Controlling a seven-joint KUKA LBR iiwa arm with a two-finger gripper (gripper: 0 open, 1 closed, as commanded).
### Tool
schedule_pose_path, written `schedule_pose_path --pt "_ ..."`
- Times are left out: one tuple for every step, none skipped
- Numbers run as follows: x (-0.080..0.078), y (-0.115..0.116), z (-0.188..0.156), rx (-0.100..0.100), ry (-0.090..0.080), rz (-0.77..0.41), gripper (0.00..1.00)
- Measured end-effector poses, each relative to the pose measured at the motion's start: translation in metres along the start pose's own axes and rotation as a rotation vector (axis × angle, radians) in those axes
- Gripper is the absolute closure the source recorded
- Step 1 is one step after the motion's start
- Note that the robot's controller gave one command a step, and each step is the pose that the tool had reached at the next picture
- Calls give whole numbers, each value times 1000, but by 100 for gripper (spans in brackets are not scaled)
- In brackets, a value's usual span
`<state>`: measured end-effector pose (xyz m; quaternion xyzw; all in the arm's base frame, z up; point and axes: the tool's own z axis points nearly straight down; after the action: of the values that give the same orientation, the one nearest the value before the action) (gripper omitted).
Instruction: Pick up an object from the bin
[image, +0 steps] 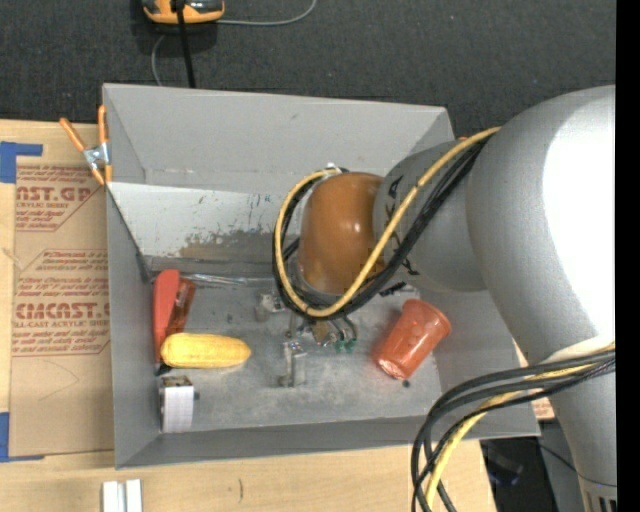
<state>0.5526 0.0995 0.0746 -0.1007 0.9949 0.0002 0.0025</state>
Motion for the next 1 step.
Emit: schedule_pose_path --pt "-3 27 1 2 -1 -77 0"
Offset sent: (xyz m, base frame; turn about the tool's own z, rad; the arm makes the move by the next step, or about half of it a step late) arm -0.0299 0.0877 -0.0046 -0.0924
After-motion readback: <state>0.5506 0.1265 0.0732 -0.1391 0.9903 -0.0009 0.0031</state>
